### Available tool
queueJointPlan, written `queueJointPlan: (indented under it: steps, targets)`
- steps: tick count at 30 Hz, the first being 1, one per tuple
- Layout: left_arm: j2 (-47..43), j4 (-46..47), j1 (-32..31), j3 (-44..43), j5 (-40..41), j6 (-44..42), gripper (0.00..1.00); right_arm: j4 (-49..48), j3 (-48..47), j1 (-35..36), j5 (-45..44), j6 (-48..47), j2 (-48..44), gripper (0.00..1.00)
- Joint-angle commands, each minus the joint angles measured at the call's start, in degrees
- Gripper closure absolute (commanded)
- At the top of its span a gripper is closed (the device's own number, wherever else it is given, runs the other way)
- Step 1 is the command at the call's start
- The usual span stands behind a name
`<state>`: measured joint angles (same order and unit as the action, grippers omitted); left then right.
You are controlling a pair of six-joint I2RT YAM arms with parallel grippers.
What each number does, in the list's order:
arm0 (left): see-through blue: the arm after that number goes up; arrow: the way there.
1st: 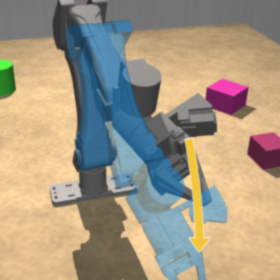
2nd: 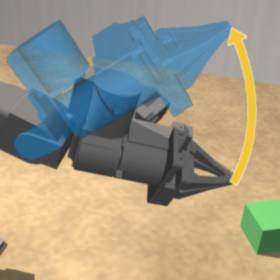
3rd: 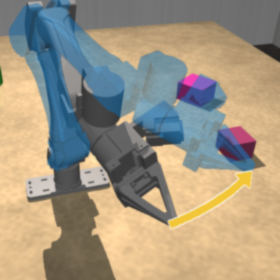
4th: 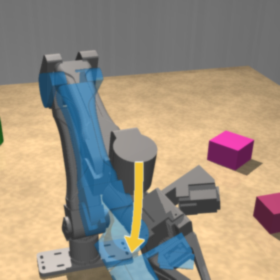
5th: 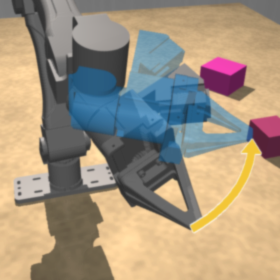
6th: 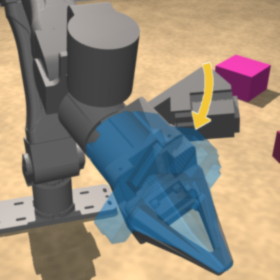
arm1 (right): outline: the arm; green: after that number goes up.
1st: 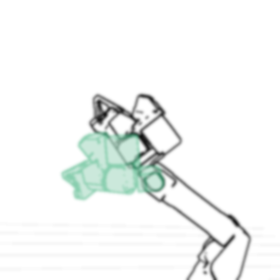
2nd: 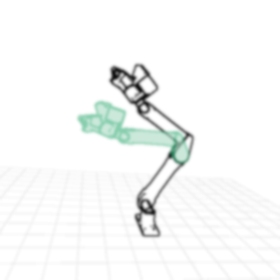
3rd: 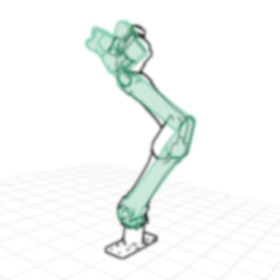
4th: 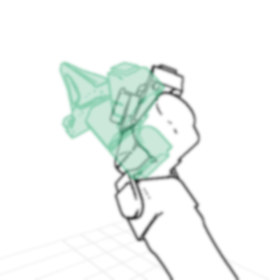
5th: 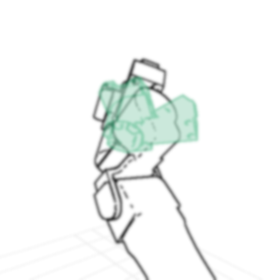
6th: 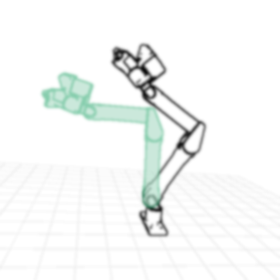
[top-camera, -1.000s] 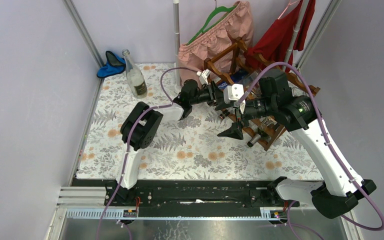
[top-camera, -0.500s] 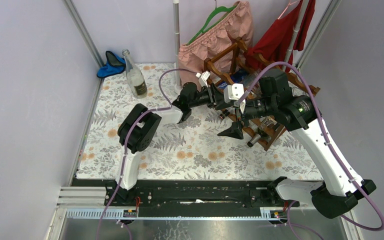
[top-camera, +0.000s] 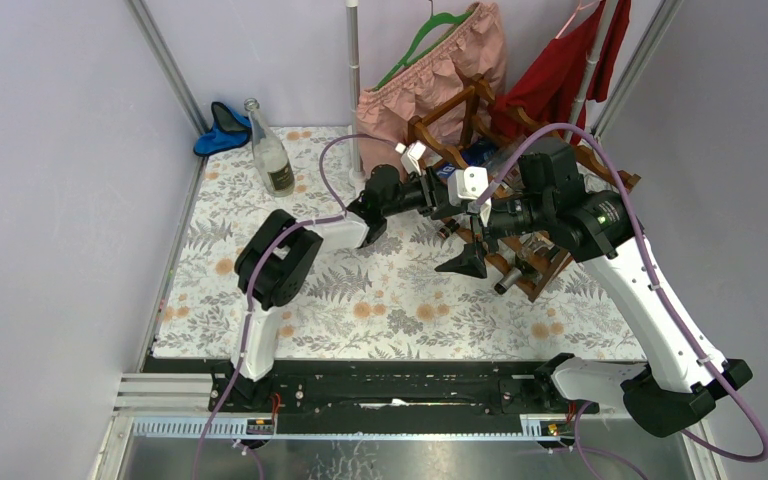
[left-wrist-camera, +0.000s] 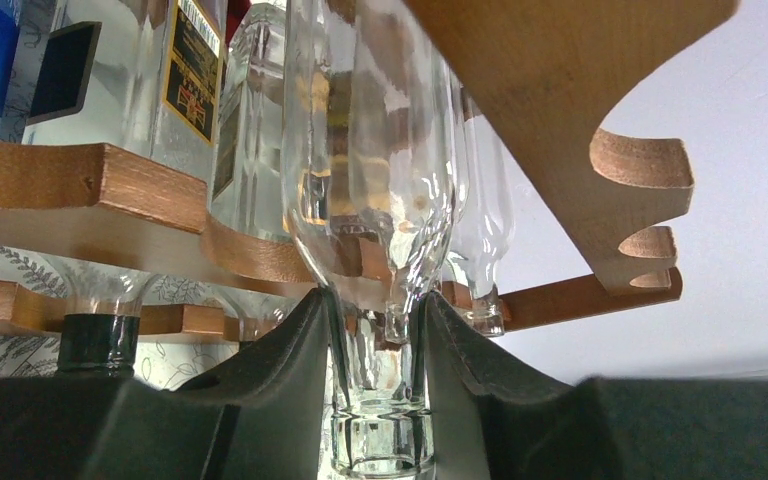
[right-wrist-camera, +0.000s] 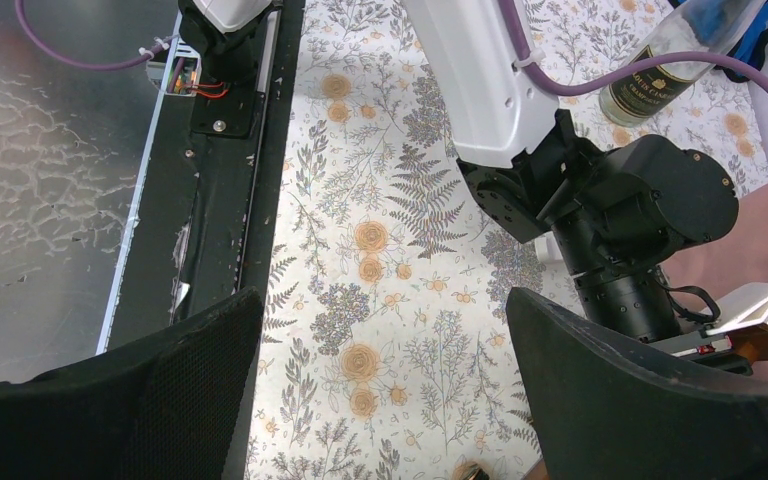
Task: Put the wine bottle on the wine rack
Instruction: Place the wine bottle in the wine rack.
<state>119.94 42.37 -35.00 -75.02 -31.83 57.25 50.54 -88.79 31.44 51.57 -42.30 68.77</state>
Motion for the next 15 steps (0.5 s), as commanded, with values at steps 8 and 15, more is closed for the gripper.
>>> queueJointPlan:
  steps: [8,15]
  targets:
    - [-4.37,4.91,-2.0,-0.21,5.96,-7.86,1.0,-1.19,-0.37,-0.42,0.86,0.2,-0.35,0.0]
    - [-5.88,2.54,-2.85,-0.21,9.97,-12.69,1.0,-0.55,-1.28,-0.51,0.86,0.12,-0.31,0.0]
